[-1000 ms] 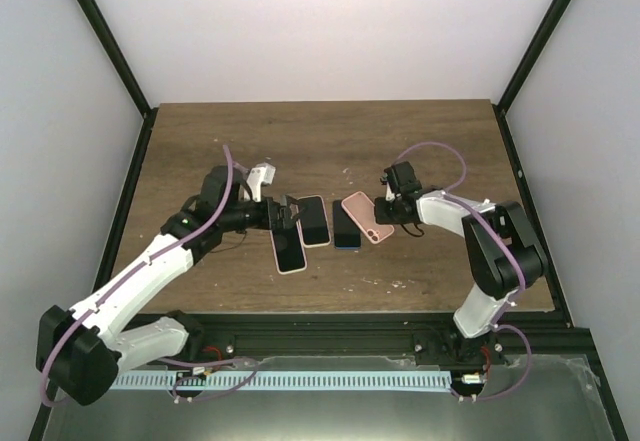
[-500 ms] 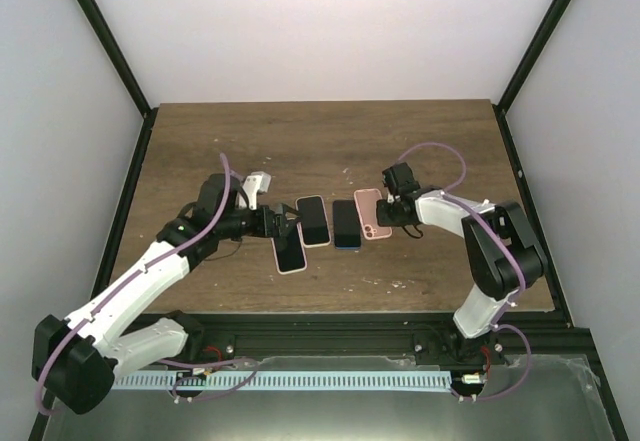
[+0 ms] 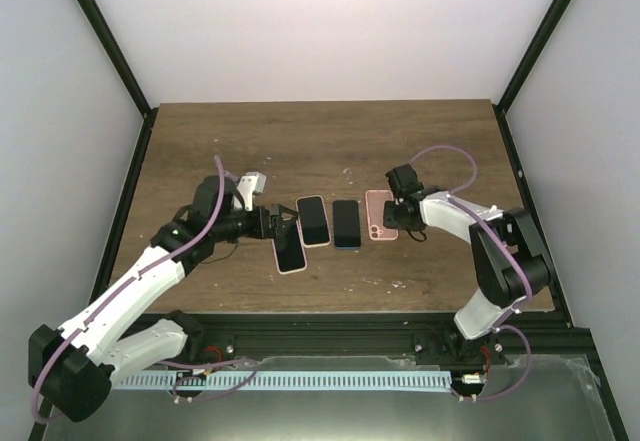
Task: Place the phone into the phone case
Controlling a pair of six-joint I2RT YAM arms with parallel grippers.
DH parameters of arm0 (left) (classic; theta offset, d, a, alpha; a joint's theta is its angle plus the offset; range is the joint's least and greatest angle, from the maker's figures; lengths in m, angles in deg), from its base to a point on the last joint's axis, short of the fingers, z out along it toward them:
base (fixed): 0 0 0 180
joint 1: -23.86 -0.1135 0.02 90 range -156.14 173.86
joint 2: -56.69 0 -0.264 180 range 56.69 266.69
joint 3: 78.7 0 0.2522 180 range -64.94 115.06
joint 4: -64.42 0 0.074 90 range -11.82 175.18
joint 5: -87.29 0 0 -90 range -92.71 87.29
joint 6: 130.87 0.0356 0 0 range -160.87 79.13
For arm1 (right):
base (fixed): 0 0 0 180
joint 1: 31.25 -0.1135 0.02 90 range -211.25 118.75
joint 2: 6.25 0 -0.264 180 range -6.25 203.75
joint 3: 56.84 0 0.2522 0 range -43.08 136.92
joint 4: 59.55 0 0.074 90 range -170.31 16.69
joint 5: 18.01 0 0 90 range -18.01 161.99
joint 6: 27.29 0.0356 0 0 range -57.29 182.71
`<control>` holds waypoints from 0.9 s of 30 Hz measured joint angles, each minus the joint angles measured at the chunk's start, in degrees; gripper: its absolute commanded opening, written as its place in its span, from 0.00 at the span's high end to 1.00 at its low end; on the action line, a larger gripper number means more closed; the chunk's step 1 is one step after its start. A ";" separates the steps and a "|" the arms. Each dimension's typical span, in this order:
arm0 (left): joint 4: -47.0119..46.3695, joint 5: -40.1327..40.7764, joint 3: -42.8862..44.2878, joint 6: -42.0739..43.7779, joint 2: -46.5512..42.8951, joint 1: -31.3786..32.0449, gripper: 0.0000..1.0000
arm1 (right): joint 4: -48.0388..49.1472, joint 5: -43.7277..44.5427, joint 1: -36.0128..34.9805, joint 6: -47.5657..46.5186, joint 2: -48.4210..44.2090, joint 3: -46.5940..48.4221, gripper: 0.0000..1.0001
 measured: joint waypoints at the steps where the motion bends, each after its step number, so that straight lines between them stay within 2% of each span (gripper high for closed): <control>1: 0.28 0.33 0.00 0.20 -0.22 0.00 0.00 | -0.22 -0.33 -0.02 0.98 -0.48 0.00 0.51; 6: 1.90 1.64 0.00 0.96 -1.44 0.00 0.00 | -1.36 -2.93 -1.16 6.08 -4.04 0.31 0.35; 9: 2.64 1.90 0.00 1.07 -2.27 0.00 0.00 | -1.14 -4.00 -3.69 9.49 -5.22 0.63 0.18; 10: 2.78 2.10 0.00 1.07 -2.67 0.00 0.00 | -1.09 -4.24 -5.11 10.62 -5.38 0.79 0.15; 19: 4.46 2.97 0.00 1.53 -5.51 0.00 0.00 | -1.33 -3.17 -16.70 17.27 -0.66 8.39 0.14; 27: 6.05 3.06 0.02 2.36 -8.50 0.00 0.00 | -5.51 1.14 -20.20 18.18 10.88 17.64 0.11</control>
